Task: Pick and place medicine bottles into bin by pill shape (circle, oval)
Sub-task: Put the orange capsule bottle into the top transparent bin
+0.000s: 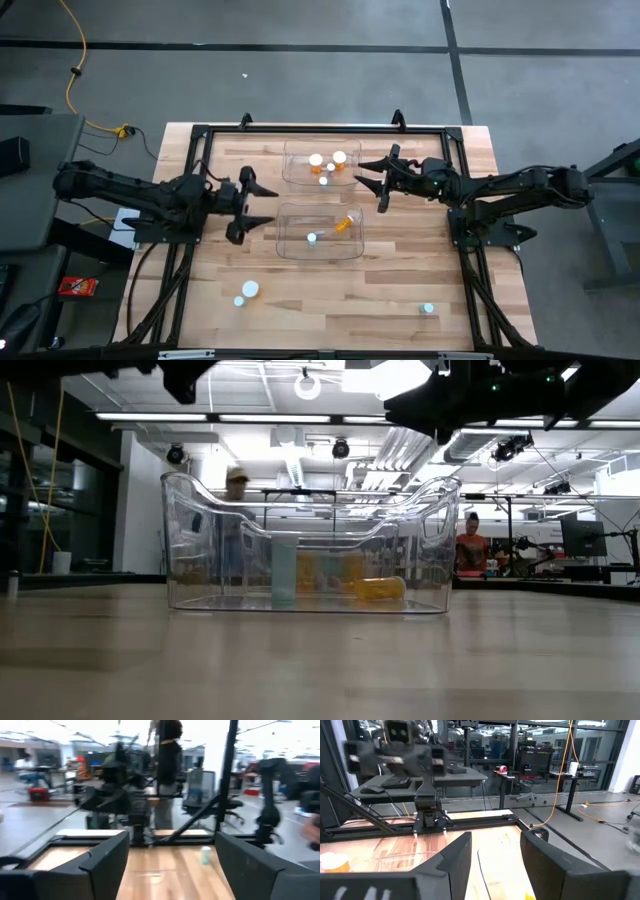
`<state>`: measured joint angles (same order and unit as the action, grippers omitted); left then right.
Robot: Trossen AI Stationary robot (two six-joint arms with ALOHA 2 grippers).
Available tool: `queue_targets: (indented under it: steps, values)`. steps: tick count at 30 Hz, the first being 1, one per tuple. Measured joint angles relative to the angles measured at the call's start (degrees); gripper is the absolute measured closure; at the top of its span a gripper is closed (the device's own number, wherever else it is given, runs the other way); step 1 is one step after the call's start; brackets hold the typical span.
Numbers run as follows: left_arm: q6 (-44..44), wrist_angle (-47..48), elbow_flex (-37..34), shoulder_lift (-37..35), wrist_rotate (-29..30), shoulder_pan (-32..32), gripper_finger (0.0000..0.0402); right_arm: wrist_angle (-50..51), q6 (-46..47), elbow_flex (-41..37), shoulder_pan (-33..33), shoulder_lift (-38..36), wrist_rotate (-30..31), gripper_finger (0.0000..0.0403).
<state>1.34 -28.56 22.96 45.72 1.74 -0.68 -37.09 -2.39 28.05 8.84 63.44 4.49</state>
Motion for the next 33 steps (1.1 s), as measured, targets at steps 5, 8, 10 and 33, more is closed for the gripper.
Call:
queue_targets:
  steps: [5,8,10,33]
  values:
    - [-2.2,6.8,5.7,3.1,6.1,-6.9,0.0098,0.4,0.0,0.0,0.0,0.0,0.0,0.0242]
    - [-3.0,16.7,10.7,5.8,13.7,-11.0,0.0097,0.4,0.0,0.0,0.0,0.0,0.0,0.0242]
    - [-2.9,25.2,14.9,7.7,16.3,-13.2,0.0097,0.4,0.0,0.0,0.0,0.0,0.0,0.0242]
    - [27.3,67.9,36.1,37.3,14.1,-38.2,0.0101,1.0,1.0,0.0,0.0,0.0,0.0,0.0242]
